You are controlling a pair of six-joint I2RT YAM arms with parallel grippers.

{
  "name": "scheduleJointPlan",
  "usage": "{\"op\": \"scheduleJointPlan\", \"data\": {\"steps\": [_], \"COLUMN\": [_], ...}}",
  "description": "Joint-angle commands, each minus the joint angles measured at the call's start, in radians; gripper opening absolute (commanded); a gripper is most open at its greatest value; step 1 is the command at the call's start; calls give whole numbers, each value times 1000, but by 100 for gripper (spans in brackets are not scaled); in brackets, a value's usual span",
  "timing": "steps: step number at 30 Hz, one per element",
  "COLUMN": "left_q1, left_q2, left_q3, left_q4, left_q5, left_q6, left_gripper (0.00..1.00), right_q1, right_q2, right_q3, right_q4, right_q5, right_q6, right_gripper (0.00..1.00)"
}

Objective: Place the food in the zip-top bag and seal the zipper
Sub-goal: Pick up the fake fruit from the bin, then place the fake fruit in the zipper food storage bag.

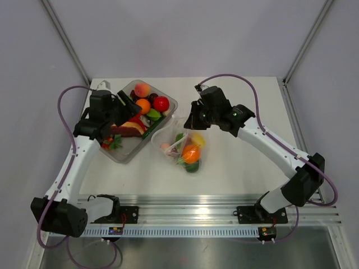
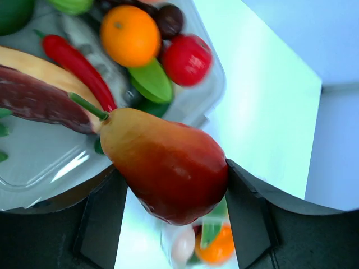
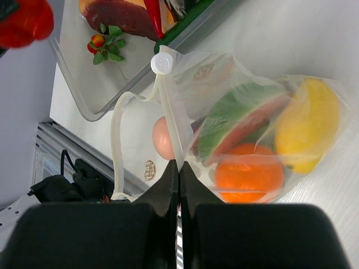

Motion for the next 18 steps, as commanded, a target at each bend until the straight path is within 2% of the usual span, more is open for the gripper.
{"op": "scheduleJointPlan", "data": {"steps": [1, 4, 7, 11, 18], "left_q1": [-101, -180, -243, -344, -435], "left_q2": [-111, -206, -233, -202, -90], "left_q3": [-20, -51, -53, -33, -24], "left_q4": [-106, -85, -97, -104, -48], "left_q5": [29, 113, 165, 242, 222], "left_q6": [133, 191, 226, 260, 237], "left_gripper": [48, 48, 48, 47, 47], "right_q1": [9, 11, 11, 11, 11], "right_q2": [-27, -35, -40, -46, -63], "right_q3": [-8, -14, -25, -31, -35], "right_q4": [51, 54, 61, 70, 69], "right_q5": [-13, -13, -14, -28, -19], "right_q6": [10, 12, 18, 24, 24], "right_gripper": [0, 0, 0, 0, 0]}}
